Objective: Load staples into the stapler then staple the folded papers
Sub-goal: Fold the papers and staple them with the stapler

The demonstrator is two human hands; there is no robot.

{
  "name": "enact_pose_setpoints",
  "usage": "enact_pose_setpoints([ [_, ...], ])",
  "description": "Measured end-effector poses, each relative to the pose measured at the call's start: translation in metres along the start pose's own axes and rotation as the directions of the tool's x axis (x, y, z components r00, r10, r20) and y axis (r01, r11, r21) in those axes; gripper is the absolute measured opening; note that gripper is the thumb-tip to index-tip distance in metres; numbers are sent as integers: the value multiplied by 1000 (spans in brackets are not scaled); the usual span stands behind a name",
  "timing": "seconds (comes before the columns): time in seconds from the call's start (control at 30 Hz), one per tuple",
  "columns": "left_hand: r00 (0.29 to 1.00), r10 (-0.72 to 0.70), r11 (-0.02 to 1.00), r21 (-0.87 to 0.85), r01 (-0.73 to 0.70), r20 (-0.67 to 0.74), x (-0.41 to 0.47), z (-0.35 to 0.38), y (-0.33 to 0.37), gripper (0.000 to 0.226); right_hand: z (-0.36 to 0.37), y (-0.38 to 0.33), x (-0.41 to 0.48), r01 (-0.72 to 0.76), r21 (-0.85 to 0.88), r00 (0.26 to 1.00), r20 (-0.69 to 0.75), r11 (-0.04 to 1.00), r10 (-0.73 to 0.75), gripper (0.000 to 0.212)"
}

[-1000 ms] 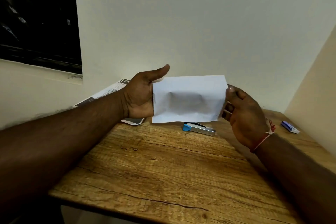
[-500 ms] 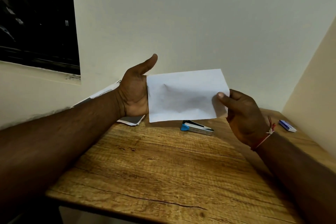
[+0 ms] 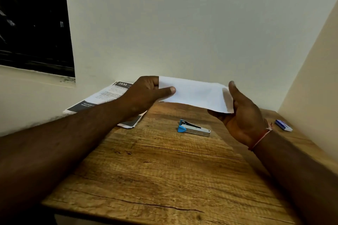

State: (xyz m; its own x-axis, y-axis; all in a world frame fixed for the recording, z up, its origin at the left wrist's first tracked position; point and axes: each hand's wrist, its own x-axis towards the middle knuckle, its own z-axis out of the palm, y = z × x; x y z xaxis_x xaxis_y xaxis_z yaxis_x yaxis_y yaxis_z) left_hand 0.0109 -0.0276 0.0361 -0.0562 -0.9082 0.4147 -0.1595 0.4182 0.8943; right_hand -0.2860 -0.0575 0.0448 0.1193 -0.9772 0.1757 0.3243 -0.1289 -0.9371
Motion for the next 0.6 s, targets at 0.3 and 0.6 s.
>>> enact_pose_setpoints([
  [0.3,963,-238,893,-419,164,-130,-2,1,19,31,-7,-8,-4,-38,-63,934,352,997,58,96],
  [0.6,961,-187,894,-370,252,202,3,-15,11,87,-26,-16,7,-84,-96,875,468,992,119,103],
])
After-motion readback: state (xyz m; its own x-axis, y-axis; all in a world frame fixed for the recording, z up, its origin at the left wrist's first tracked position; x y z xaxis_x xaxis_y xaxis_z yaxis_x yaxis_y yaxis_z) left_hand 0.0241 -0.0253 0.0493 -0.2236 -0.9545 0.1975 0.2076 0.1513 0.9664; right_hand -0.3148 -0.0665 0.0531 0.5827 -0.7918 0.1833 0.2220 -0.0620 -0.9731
